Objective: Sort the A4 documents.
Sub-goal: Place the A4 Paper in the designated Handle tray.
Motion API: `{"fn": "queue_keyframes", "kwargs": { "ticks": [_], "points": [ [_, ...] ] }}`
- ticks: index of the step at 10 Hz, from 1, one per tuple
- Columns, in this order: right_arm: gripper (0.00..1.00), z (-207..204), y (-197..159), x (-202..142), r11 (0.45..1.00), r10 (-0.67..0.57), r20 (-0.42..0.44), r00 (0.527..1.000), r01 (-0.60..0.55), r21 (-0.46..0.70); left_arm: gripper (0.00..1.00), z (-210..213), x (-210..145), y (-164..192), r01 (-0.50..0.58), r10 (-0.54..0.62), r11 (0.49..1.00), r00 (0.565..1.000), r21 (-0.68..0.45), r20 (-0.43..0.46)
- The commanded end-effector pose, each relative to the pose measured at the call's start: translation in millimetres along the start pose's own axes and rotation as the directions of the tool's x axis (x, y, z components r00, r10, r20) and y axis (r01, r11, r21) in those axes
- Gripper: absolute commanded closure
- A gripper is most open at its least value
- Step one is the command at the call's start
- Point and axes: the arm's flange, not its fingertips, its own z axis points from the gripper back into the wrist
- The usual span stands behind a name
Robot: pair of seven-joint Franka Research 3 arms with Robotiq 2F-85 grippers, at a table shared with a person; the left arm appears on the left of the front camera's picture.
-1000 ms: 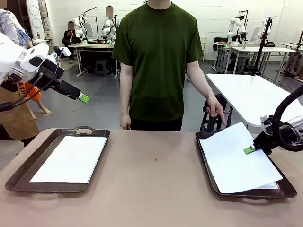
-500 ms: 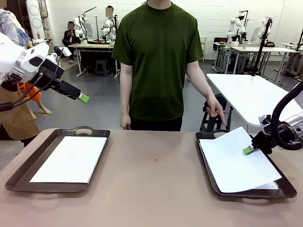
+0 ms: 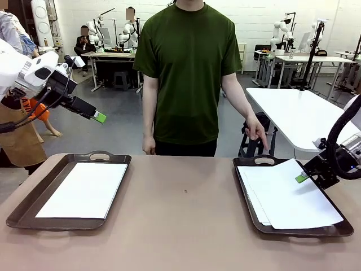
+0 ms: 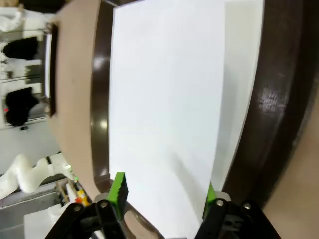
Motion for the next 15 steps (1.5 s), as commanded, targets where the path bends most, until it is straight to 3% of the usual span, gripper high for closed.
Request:
{"fn": "queue_keyframes", "kwargs": {
  "ticks": [1, 4, 8, 15],
  "points": [
    [0.07, -1, 14, -6, 0.994, -0.031, -0.014, 0.999, 0.029, -0.102, 0.0, 1, -1, 1, 0.002, -0.002, 1.0, 1.0, -0.004, 0.009],
    [0.0, 16, 33, -5, 0.97, -0.021, 0.003, 1.0, 0.021, -0.244, 0.0, 1, -1, 1, 0.002, -0.002, 1.0, 1.0, -0.004, 0.009],
    [0.0, 27, 48, 0, 0.973, -0.008, 0.036, 0.999, 0.016, -0.232, 0.0, 1, -1, 1, 0.002, -0.002, 1.0, 1.0, -0.004, 0.009],
    [0.0, 34, 42, 4, 0.974, 0.018, 0.021, 1.0, -0.013, -0.228, 0.0, 1, -1, 1, 0.002, -0.002, 1.0, 1.0, -0.004, 0.009]
  ]
}}
